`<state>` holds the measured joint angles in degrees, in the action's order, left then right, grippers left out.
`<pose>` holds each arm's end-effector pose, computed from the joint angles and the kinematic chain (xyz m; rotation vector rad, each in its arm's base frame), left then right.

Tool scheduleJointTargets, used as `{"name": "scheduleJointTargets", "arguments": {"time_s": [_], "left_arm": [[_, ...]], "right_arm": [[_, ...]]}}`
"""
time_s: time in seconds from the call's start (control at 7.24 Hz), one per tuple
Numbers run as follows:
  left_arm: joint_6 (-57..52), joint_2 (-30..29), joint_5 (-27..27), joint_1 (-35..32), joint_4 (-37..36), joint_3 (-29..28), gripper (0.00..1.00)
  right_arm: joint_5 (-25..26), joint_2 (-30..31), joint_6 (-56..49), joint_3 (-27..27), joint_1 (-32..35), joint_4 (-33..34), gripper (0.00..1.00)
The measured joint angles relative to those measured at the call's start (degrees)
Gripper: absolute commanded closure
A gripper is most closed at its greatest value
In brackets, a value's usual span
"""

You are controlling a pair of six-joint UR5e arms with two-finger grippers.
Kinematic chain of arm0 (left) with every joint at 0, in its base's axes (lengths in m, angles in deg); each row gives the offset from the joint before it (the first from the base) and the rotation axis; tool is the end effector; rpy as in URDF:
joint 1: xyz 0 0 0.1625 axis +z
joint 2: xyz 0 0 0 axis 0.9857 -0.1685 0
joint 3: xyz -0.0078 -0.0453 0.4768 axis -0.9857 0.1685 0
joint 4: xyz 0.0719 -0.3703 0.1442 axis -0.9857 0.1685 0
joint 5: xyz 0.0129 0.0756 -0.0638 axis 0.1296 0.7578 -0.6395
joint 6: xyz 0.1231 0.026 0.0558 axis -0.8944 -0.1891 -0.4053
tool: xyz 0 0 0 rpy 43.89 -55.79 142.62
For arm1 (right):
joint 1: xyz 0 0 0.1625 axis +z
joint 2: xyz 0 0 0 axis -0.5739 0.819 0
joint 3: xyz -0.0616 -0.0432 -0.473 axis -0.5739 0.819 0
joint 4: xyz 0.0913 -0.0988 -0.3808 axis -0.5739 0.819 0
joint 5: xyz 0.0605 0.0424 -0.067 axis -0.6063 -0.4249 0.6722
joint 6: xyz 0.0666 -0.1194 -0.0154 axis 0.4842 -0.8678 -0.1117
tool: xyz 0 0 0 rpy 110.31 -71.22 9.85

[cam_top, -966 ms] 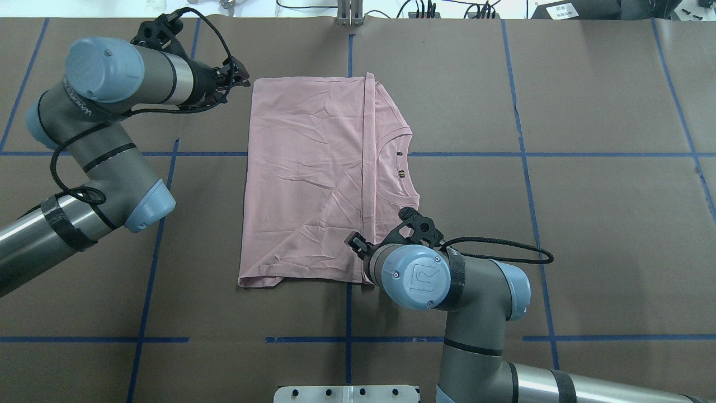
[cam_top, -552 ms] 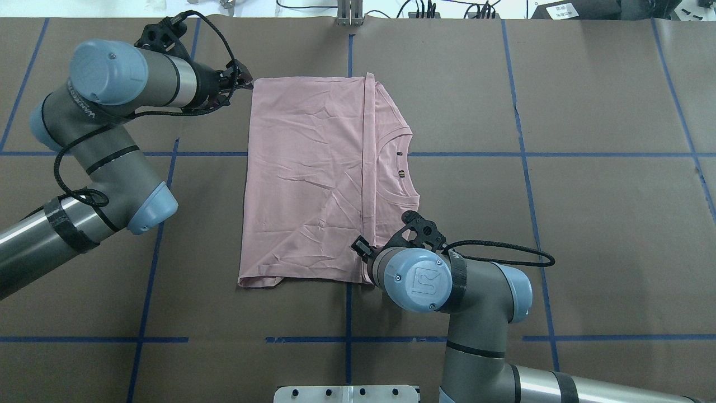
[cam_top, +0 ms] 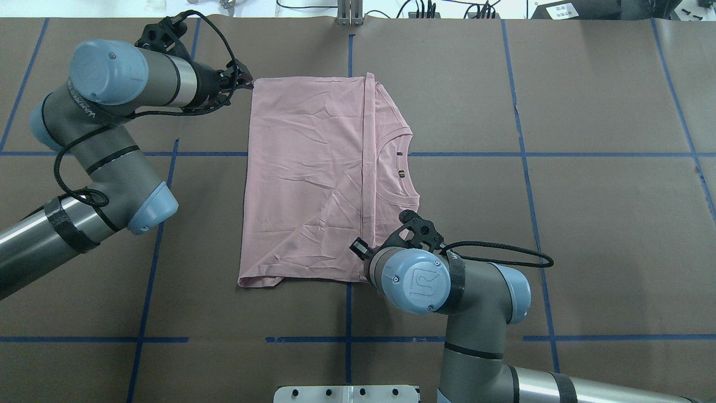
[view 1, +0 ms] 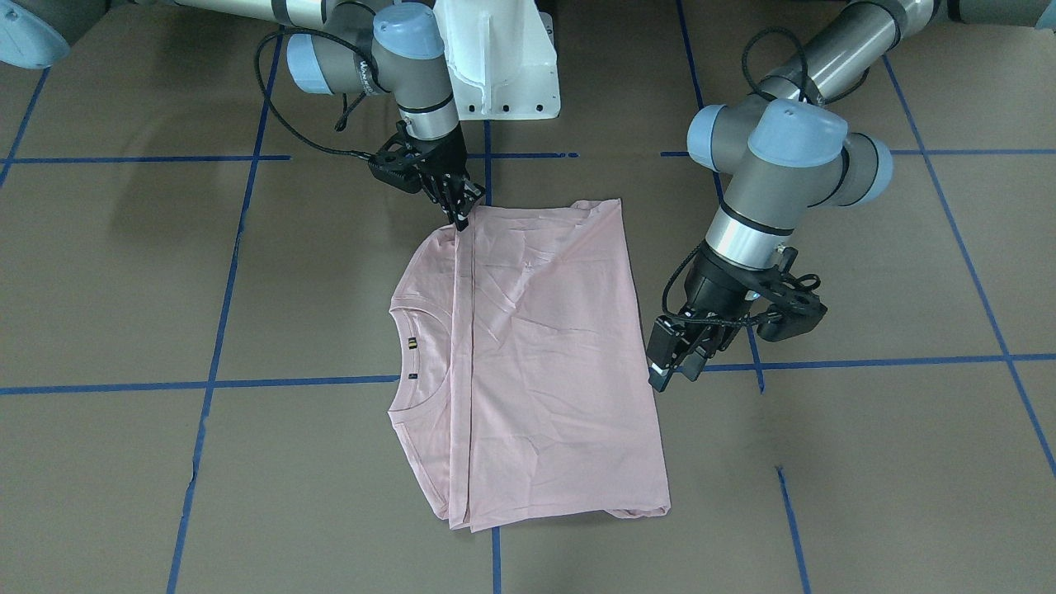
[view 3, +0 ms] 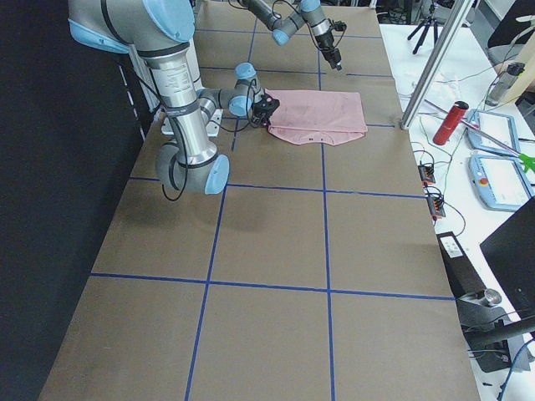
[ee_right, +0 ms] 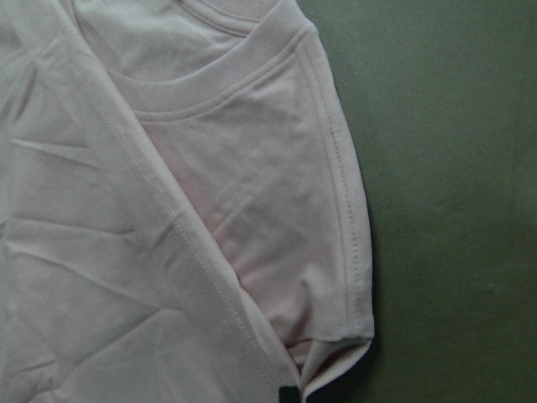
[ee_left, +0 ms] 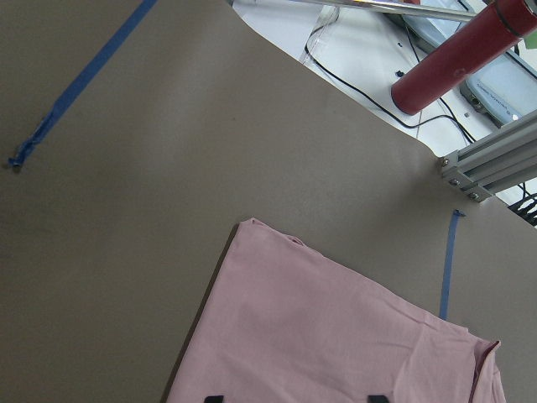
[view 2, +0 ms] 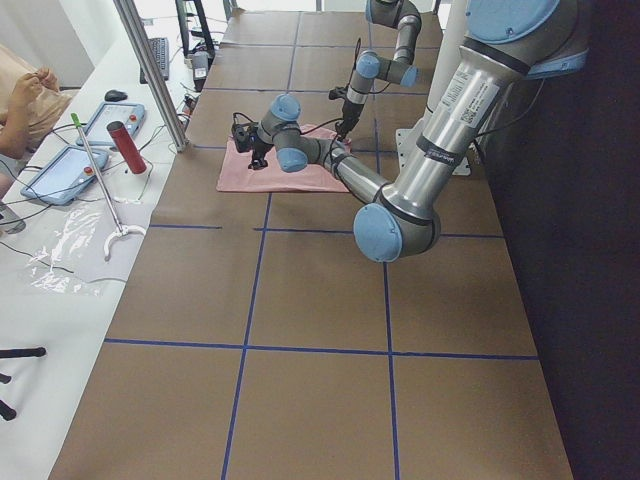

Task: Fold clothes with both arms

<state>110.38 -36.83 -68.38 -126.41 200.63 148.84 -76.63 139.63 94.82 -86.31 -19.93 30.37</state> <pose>0.4417 -0.6161 0.3572 0.2985 1.1438 -0.6277 -0.6509 -0.3252 0.3293 -0.0460 -0.9706 0.7598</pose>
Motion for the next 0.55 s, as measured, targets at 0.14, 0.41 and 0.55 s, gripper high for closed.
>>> {"name": "scheduleJointTargets", "arguments": {"time_s": [0.14, 0.41, 0.55], "left_arm": [[0.0, 0.0, 0.0, 0.1, 0.0, 0.0, 0.37], [1.1, 1.2, -1.1, 1.2, -1.1, 2.6, 0.37], [2.5, 4.6, -2.5, 3.1, -2.3, 6.9, 0.37]], "right_arm": [[0.0, 0.0, 0.0, -0.1, 0.0, 0.0, 1.00], [0.0, 0.2, -0.1, -1.3, 0.1, 0.0, 1.00], [-0.1, 0.4, -0.3, -2.0, 0.4, 0.0, 1.00]]}}
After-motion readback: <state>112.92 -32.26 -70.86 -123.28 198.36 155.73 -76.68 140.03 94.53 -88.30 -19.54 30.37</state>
